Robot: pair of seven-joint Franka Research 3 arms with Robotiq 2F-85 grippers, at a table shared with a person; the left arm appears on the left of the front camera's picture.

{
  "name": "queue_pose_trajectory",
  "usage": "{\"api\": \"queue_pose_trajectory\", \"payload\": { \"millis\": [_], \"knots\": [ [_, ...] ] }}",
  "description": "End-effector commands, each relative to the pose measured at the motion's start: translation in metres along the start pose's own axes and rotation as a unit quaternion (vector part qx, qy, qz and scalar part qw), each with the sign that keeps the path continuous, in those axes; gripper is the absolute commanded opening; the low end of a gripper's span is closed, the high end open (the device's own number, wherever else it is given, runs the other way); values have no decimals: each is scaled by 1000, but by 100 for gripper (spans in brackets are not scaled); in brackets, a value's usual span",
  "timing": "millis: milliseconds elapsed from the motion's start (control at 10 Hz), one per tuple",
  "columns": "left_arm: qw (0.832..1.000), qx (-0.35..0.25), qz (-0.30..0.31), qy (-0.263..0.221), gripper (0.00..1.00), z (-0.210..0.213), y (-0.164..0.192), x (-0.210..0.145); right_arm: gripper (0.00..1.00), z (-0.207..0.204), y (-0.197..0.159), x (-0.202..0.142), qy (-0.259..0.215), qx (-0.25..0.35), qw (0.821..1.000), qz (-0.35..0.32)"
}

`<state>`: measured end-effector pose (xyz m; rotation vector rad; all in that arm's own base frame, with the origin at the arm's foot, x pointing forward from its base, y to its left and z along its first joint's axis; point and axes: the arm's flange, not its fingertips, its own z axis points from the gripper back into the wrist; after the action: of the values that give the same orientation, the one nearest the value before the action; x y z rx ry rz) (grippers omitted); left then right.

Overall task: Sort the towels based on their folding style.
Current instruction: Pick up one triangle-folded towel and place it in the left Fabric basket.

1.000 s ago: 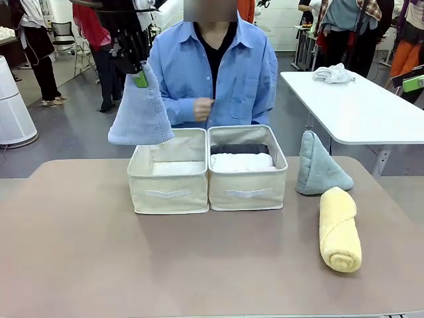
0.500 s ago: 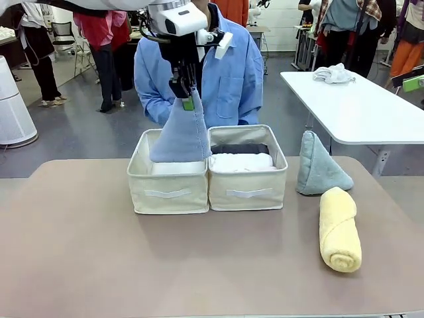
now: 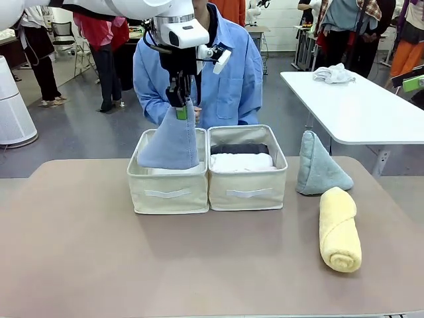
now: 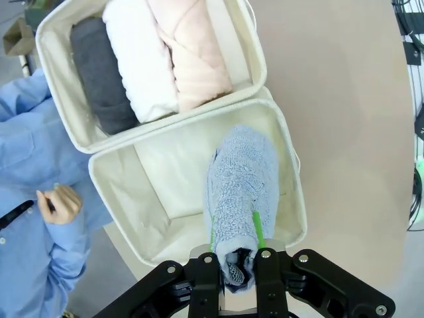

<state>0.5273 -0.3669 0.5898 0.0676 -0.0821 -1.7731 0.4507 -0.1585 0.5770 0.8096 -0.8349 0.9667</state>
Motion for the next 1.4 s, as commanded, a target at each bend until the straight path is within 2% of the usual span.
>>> {"api": "queue_pose_trajectory", "payload": {
  "millis": [0, 400, 600, 1100, 1200, 1300],
  "knots": [
    [1000, -11, 12, -2, 16, -2, 9, 0, 100, -1, 1, 0, -4, 2, 1000, 1],
    [998, -56, 20, -9, 16, -63, 16, -2, 100, -1, 1, 0, -4, 2, 1000, 1],
    [996, -76, 46, -16, 16, -90, 19, -2, 100, -1, 1, 0, -4, 2, 1000, 1],
    [990, -119, 72, -24, 16, -129, 18, 1, 100, -1, 1, 0, -4, 2, 1000, 1],
    [991, -115, 64, -29, 76, -127, 17, 1, 100, -1, 1, 0, -4, 2, 1000, 1],
    [992, -107, 62, -29, 76, -124, 16, 1, 100, -1, 1, 0, -4, 2, 1000, 1]
  ]
}}
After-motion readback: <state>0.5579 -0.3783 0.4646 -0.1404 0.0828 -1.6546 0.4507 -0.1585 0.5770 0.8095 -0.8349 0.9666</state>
